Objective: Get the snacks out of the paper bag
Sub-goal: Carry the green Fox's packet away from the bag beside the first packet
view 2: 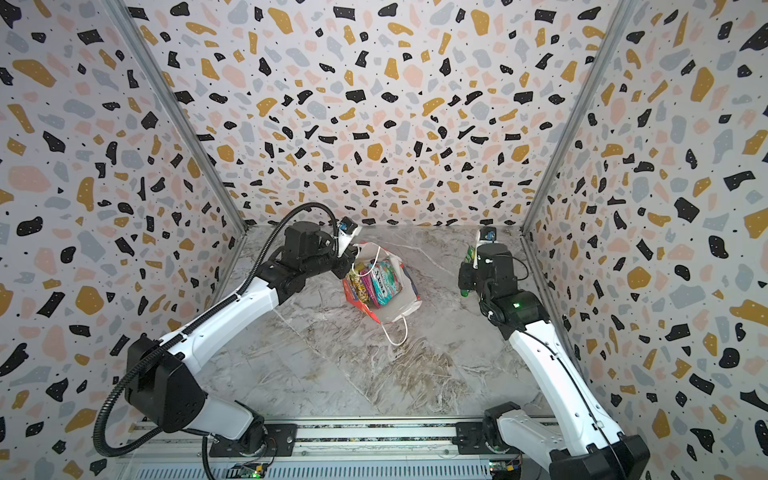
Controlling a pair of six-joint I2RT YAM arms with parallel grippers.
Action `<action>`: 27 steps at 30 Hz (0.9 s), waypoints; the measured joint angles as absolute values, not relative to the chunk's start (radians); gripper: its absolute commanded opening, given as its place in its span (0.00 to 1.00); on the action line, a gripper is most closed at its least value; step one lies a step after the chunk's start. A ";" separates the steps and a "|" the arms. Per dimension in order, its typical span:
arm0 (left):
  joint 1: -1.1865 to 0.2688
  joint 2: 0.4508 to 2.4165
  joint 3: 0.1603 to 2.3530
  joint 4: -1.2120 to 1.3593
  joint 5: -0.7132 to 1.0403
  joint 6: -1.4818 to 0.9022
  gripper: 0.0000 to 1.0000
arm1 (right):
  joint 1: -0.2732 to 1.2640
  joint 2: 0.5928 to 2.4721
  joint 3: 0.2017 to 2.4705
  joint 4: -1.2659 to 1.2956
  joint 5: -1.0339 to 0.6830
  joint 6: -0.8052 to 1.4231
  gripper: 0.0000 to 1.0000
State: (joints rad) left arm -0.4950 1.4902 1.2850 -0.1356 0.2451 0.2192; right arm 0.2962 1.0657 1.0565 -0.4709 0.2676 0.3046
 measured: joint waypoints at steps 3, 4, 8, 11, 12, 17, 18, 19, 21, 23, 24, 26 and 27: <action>-0.495 1.481 1.272 -0.126 0.245 0.219 0.00 | 0.265 1.087 0.987 -0.487 0.340 0.346 0.00; -0.495 1.476 1.266 -0.123 0.245 0.219 0.00 | 0.253 1.098 0.973 -0.487 0.364 0.358 0.00; -0.495 1.460 1.245 -0.104 0.244 0.216 0.00 | 0.218 1.165 0.937 -0.477 0.442 0.414 0.00; -0.495 1.451 1.235 -0.096 0.243 0.216 0.00 | 0.209 1.209 0.901 -0.461 0.486 0.447 0.00; -0.495 1.451 1.234 -0.095 0.243 0.215 0.00 | 0.209 1.219 0.893 -0.461 0.496 0.451 0.00; -0.495 1.451 1.233 -0.089 0.242 0.212 0.00 | 0.209 1.267 0.879 -0.442 0.551 0.468 0.00; -0.495 1.451 1.233 -0.089 0.242 0.212 0.00 | 0.209 1.274 0.879 -0.437 0.556 0.469 0.00; -0.495 1.451 1.233 -0.089 0.242 0.211 0.00 | 0.209 1.284 0.879 -0.432 0.558 0.469 0.00; -0.495 1.452 1.233 -0.089 0.242 0.209 0.00 | 0.212 1.304 0.879 -0.422 0.559 0.463 0.00; -0.495 1.452 1.233 -0.089 0.242 0.208 0.00 | 0.221 1.333 0.880 -0.417 0.562 0.457 0.00; -0.495 1.452 1.233 -0.089 0.241 0.208 0.00 | 0.228 1.349 0.880 -0.418 0.562 0.451 0.00; -0.495 1.452 1.233 -0.089 0.241 0.208 0.00 | 0.253 1.390 0.880 -0.419 0.561 0.440 0.00; -0.495 1.452 1.233 -0.089 0.241 0.208 0.00 | 0.264 1.408 0.880 -0.421 0.553 0.436 0.00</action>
